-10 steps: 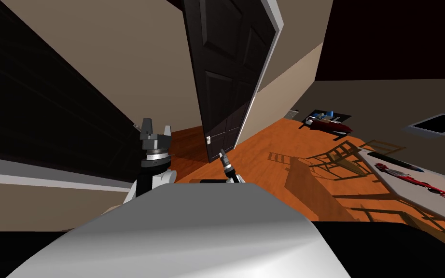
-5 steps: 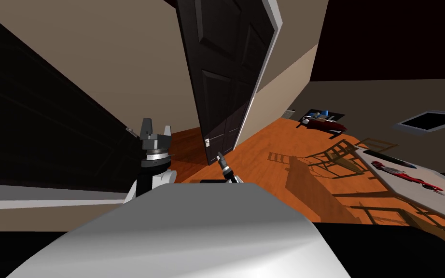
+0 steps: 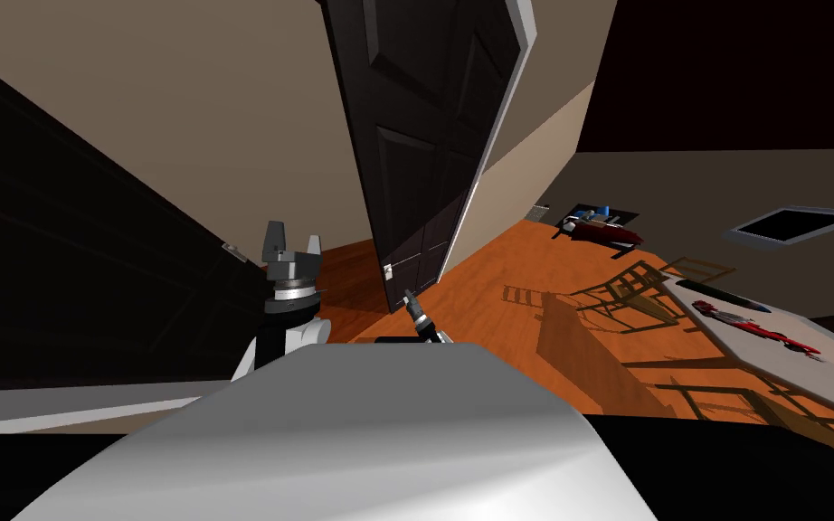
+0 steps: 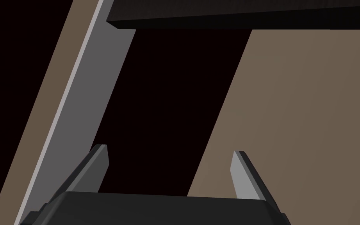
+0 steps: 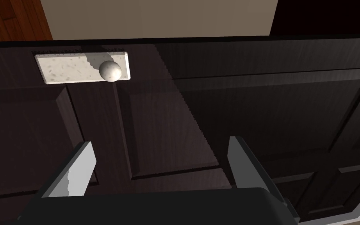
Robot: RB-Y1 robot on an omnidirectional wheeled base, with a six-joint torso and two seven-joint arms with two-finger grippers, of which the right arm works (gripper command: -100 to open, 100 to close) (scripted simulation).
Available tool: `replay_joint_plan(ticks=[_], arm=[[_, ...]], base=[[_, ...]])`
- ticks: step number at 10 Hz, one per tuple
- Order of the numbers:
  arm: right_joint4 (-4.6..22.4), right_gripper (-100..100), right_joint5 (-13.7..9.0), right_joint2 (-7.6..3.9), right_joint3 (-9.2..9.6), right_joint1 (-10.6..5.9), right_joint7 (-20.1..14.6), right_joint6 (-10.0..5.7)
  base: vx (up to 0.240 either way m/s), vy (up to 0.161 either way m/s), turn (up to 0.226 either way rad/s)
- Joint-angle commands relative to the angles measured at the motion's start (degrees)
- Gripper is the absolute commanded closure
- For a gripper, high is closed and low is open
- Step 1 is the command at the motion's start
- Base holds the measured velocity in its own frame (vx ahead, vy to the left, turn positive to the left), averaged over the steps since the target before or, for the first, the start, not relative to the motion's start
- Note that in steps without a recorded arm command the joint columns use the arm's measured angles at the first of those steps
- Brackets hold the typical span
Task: Push the door open
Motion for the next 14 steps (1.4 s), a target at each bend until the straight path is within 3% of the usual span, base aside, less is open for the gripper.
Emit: replay_joint_plan(ticks=[1,11,12,14], arm=[[2.1,-100,-0.2,-0.17,0.75,-0.87,-0.4,-0.48],[12.6,-100,-0.9,-0.80,6.13,-4.60,-2.1,-2.47],[11.7,-100,-0.8,-0.87,5.88,-4.24,-2.0,-2.17],[12.6,-100,-0.8,-0.33,5.50,-4.50,-1.8,-2.34]], base=[[0.094,0.014,-0.030],[0.130,0.043,-0.040],[0.066,0.021,-0.004],[0.164,0.092,0.037]])
